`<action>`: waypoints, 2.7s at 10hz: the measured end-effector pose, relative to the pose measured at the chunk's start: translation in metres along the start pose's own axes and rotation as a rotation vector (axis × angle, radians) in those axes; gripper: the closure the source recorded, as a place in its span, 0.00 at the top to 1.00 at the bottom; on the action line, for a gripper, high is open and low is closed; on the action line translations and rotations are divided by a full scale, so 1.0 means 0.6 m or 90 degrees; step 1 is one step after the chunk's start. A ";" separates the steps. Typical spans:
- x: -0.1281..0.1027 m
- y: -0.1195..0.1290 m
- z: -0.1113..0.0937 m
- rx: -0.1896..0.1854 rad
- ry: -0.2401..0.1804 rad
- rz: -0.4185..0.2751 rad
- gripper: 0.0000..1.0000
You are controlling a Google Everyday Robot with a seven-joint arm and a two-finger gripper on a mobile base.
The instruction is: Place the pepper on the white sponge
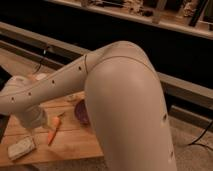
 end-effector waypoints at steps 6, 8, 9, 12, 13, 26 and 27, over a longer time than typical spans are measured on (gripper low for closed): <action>0.000 0.000 0.000 0.000 0.000 0.000 0.65; -0.011 -0.003 0.006 0.001 -0.004 0.003 0.65; -0.036 -0.008 0.012 -0.001 -0.021 0.003 0.65; -0.078 -0.024 0.027 -0.003 -0.039 0.002 0.65; -0.083 -0.028 0.031 -0.003 -0.037 0.002 0.65; -0.114 -0.041 0.130 0.013 0.036 0.028 0.60; -0.113 -0.042 0.133 0.012 0.040 0.030 0.52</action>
